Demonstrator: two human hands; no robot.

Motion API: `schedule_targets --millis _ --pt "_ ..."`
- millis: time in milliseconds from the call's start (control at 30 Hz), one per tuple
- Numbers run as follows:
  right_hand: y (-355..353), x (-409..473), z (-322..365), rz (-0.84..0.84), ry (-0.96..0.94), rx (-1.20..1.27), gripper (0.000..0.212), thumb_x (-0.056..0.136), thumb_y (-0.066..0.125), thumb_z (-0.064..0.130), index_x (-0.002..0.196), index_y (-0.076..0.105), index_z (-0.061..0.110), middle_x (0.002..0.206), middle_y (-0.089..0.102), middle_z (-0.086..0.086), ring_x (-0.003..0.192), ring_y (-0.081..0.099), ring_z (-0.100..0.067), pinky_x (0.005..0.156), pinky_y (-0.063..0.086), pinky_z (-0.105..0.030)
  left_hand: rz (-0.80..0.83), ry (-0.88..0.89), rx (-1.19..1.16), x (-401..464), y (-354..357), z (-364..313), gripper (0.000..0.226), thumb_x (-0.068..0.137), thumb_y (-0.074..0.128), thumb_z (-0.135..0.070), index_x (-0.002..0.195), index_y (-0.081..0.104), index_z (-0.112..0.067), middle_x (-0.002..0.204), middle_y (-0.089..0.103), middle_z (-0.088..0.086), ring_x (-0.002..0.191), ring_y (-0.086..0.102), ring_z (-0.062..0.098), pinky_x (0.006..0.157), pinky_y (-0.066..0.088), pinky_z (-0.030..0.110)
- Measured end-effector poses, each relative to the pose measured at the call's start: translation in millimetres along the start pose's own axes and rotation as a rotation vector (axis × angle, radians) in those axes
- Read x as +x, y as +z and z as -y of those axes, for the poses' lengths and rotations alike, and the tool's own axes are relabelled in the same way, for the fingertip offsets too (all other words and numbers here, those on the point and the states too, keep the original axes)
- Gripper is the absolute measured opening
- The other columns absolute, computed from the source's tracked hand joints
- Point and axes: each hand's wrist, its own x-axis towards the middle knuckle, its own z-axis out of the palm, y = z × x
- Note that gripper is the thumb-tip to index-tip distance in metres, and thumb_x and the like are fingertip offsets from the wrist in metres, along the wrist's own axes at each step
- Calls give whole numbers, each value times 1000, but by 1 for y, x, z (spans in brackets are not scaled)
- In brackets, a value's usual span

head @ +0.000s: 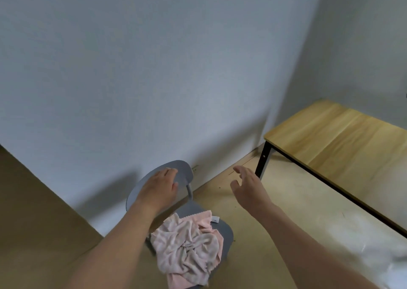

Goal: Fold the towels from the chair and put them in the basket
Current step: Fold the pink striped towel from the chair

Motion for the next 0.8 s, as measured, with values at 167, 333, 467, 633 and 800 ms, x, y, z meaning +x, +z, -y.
schedule_targets --millis 167,333,467,633,800 --pt "45 30 30 52 64 -23 45 96 46 17 141 42 17 146 42 0 130 44 -17 107 37 -31 155 -42 -84 30 2 44 43 95 43 -23 138 44 -16 142 48 4 128 45 23 106 38 35" --pt "114 66 34 199 68 -77 42 95 40 15 136 46 13 139 47 -3 125 47 -18 104 37 -29 327 -104 -239 50 25 71 32 94 48 -26 125 55 -24 126 59 -2 112 56 17 88 42 26" --pt "203 107 7 316 121 -129 35 94 39 15 126 55 11 129 55 -5 116 52 -19 99 40 -28 583 -70 -84 60 101 119 26 91 42 -25 110 58 -22 111 62 3 94 60 21 70 44 27" --pt "350 165 -85 502 164 -338 43 91 33 28 131 49 28 136 51 7 123 49 -17 96 39 -31 745 -162 42 59 265 196 34 90 39 -26 117 56 -14 123 59 7 113 56 23 91 45 31" --pt "478 202 -161 521 175 -382 39 95 38 27 126 51 8 129 54 -10 117 51 -27 96 44 -35 685 -144 205 61 412 259 51 91 36 -28 137 38 -7 138 48 10 124 49 26 104 40 41"
